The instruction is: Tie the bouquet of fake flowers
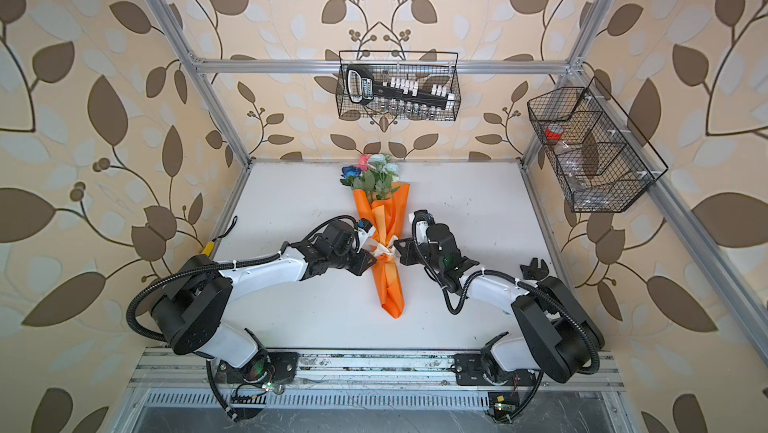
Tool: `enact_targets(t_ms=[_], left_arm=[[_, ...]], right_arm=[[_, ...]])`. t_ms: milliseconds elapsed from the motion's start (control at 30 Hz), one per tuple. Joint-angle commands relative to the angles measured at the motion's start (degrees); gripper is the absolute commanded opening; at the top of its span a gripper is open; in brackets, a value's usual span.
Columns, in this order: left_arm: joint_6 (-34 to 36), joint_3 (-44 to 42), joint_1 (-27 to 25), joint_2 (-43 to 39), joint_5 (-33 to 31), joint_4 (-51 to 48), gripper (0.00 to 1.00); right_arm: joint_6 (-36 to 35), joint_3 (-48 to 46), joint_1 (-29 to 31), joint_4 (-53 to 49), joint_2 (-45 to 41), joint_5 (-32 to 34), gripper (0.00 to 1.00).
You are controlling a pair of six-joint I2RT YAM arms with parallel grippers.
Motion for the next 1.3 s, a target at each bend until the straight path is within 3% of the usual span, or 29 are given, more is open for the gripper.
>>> enact_targets(t_ms=[0, 433, 800, 933, 1067, 1267], left_arm=[[-0.3, 2.1, 0.0, -0.8, -2.4, 0.0, 0.0], [-4.5, 9.7, 2.4, -3.8, 2.9, -7.8, 0.0], [2.0, 19.7, 3.2, 0.6, -1.4, -18.5, 0.0], [-0.7, 20.0, 3.9, 1.0, -3.1, -23.7, 0.0], [-2.7, 12.6, 4.1, -0.2, -0.2, -22.1, 0.31], [-2.1, 7.9, 4.1, 0.1, 0.6, -17.2, 0.31]], right_arm=[[0.6, -0.1, 0.3, 1.0, 0.5, 0.4, 0.0], [0.6, 0.7, 0.3, 0.1, 1.2, 2.5, 0.0], [0.6, 0.7, 0.3, -0.1, 1.8, 2.2, 0.0], [0.7, 0.6, 0.4, -0.2, 1.8, 2.1, 0.0], [0.7, 0.3, 0.3, 0.2, 2.0, 2.0, 0.0], [1.0, 0.8, 0.3, 0.9, 3.0, 1.3, 0.0]])
